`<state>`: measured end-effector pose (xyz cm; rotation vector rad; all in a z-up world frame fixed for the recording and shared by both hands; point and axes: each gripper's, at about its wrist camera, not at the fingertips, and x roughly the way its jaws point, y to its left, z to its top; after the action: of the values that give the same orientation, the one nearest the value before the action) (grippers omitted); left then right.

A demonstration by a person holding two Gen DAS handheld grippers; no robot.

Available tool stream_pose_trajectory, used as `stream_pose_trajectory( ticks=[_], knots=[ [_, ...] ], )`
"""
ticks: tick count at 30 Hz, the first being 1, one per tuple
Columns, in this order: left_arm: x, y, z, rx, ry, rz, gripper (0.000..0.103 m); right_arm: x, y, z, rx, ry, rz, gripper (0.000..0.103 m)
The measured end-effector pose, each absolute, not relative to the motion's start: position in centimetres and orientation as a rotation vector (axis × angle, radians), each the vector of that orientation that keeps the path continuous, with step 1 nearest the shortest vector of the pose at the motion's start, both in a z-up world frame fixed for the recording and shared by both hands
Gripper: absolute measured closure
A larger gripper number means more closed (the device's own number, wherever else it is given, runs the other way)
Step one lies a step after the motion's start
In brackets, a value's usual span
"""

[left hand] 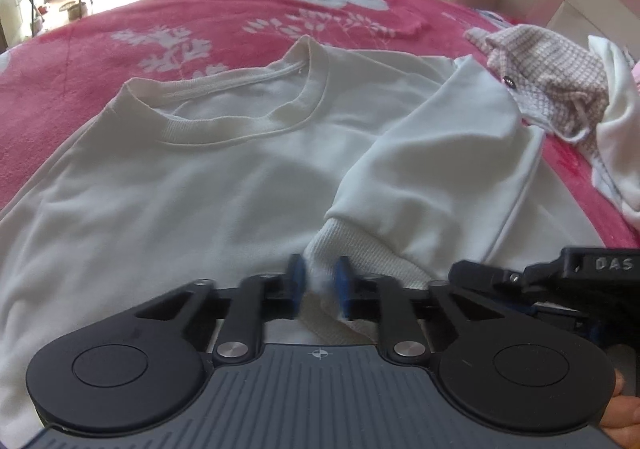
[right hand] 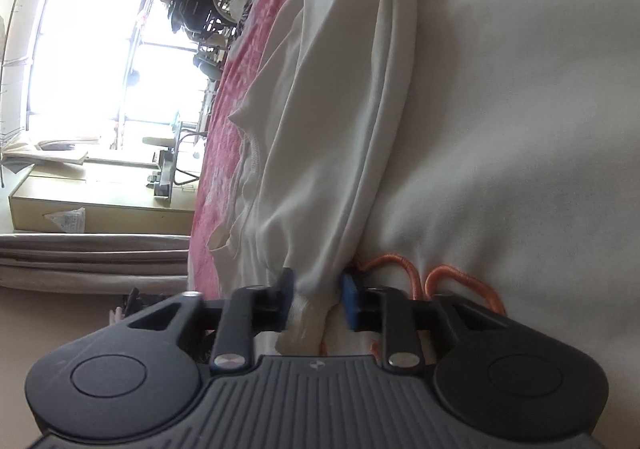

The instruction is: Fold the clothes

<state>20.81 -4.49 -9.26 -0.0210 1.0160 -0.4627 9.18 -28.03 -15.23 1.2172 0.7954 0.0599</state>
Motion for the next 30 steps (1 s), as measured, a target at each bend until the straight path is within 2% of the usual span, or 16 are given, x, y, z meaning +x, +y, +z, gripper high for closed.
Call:
stream_pose_trajectory(
  ticks=[1,3,12,17,19,21,23,25,27,30],
  knots=[
    [20.8,-4.3,-9.2,-0.045,1.015,-0.461,0.099,9.4,-27.9,-15.4,1.222,0.794,0.058,0.096],
    [20.8,-3.9,-8.8,-0.101,1.015,-0.454,0.100,9.8,-27.6,-15.6,1.231,0.790,0.053,0.098],
    [17.7,-1.0,-2.5,-0.222,0.878,-0.419,0.100,9.2,-26.1,-11.5,1.183,0.747,0.168,0.099],
    [17.3,-1.2,-5.5,-0.091,0.952,-0.342,0.100,9.5,-24.2,-13.1,1.131,0.833,0.195,0.098],
    [17.6,-1.8,-7.7,0.003,1.011,-0.309,0.099,10.2,-23.8,-14.8,1.088,0.908,0.166,0.094],
    [17.3,-1.9,-8.4,0.067,1.018,-0.292,0.094,10.4,-23.8,-15.8,1.070,0.953,0.159,0.097],
    [16.8,-1.8,-7.7,0.120,0.981,-0.290,0.094,9.9,-24.5,-15.9,1.093,0.954,0.187,0.089],
    [16.7,-1.5,-7.0,0.167,0.948,-0.268,0.094,9.1,-25.7,-14.7,1.050,0.921,0.205,0.076],
    [17.0,-1.1,-6.2,0.201,0.923,-0.244,0.094,8.5,-27.4,-13.4,1.014,0.881,0.207,0.071],
    [17.7,-1.3,-4.8,0.216,0.877,-0.241,0.094,7.5,-30.8,-11.9,0.981,0.808,0.160,0.071]
  ],
)
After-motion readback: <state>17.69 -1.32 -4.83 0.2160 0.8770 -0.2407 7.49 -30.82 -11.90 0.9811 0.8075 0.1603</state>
